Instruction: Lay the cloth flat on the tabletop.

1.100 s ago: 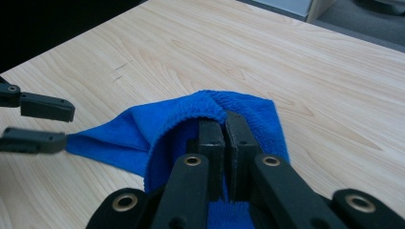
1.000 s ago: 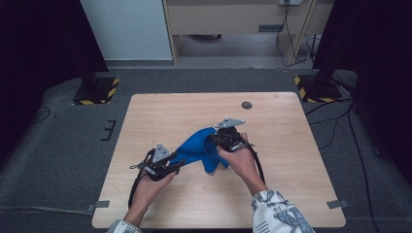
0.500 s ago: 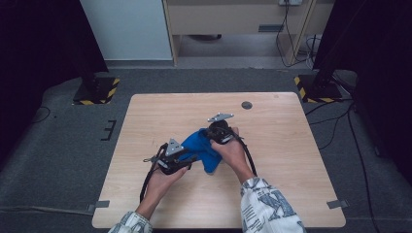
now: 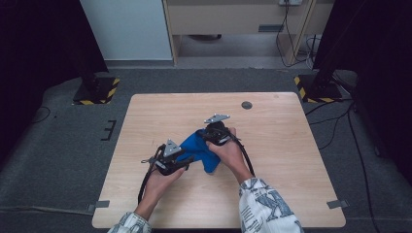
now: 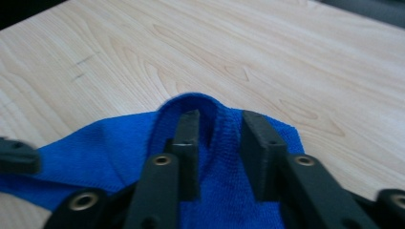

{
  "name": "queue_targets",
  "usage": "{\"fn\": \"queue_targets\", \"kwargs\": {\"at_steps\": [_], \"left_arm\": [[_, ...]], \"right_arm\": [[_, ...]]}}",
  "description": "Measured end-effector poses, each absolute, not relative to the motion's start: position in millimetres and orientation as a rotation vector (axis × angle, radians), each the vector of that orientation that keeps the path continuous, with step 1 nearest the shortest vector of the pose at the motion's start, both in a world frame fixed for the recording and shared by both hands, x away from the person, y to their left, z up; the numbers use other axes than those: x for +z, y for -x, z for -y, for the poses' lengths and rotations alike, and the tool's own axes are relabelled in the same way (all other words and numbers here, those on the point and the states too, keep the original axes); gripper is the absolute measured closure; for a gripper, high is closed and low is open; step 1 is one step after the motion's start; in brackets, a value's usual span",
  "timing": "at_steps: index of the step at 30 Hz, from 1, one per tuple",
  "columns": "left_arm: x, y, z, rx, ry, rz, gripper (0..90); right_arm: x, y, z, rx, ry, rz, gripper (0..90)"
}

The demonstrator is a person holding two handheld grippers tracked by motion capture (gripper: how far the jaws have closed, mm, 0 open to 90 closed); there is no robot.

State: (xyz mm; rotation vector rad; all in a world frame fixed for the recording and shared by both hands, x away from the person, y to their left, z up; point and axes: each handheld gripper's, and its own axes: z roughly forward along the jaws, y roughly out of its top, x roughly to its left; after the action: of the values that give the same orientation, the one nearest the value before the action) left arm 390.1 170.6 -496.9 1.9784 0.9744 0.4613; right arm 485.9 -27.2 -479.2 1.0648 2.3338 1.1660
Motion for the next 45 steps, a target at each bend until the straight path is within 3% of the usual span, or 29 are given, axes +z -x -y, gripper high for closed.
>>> {"fn": "queue_targets", "kwargs": {"at_steps": [9, 25, 36, 41, 45], "left_arm": [[-497, -390, -171, 0.481, -1.976, -0.986, 49.5], [-505, -390, -150, 0.493, -1.98, -1.001, 49.7], [-507, -391, -141, 0.493, -1.985, -0.997, 48.9], [-506, -390, -142, 0.493, -1.984, -0.996, 48.7], [-506, -391, -143, 0.493, -1.983, -1.001, 48.6]], "right_arm": [[-466, -465, 41, 1.187, -1.038, -2.296, 48.4], [-487, -400, 102, 1.238, -1.038, -2.24, 52.1], [-510, -390, 103, 1.191, -1.0, -2.286, 41.2], [-519, -396, 100, 1.136, -1.014, -2.288, 42.7], [-523, -401, 99, 1.1, -1.009, -2.297, 53.7]]}}
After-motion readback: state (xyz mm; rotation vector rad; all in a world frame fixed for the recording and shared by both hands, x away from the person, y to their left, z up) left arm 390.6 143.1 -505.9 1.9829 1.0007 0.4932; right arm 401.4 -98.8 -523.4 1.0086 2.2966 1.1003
